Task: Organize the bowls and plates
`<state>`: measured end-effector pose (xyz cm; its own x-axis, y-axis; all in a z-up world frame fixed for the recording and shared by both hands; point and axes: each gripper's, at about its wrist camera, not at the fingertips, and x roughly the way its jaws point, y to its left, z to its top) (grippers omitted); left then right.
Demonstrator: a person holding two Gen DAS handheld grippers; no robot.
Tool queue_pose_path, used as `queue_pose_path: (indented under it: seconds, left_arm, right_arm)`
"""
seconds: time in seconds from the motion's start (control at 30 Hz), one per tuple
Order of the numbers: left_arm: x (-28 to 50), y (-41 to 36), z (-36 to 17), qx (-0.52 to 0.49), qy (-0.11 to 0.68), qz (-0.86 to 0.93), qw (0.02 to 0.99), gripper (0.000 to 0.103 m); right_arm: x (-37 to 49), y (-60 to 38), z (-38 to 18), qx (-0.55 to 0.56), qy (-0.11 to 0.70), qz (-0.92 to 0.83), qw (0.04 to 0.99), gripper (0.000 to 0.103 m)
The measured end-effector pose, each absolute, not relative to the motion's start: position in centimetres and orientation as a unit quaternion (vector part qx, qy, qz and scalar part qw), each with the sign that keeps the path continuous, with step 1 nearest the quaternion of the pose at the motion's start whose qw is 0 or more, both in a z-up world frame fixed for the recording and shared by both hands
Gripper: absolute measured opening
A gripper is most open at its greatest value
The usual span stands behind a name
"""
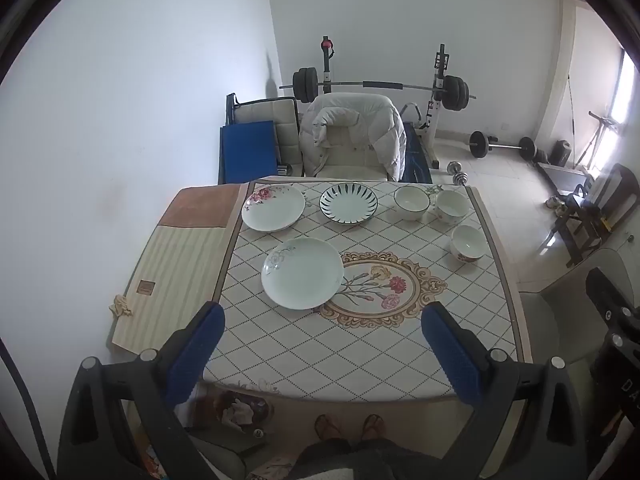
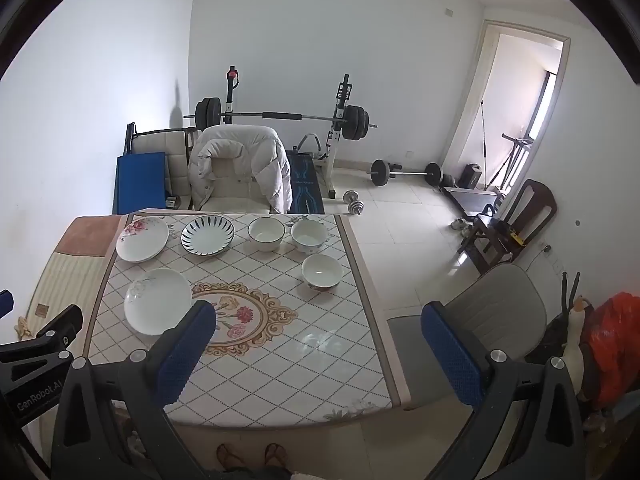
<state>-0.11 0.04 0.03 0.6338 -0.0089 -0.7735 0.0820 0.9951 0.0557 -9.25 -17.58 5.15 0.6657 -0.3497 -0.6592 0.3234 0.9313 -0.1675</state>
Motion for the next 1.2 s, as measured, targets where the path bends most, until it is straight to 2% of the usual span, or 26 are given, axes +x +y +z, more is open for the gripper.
queue_pose_path:
  seconds: [1.2]
  left_arm:
    - [-1.2, -0.4, 1.5, 0.049, 0.402, -0.018, 0.914, 0.101]
  right_arm:
    - [-9.9, -17.9, 6.3, -0.02, 0.35, -0.19, 0.917, 0.103]
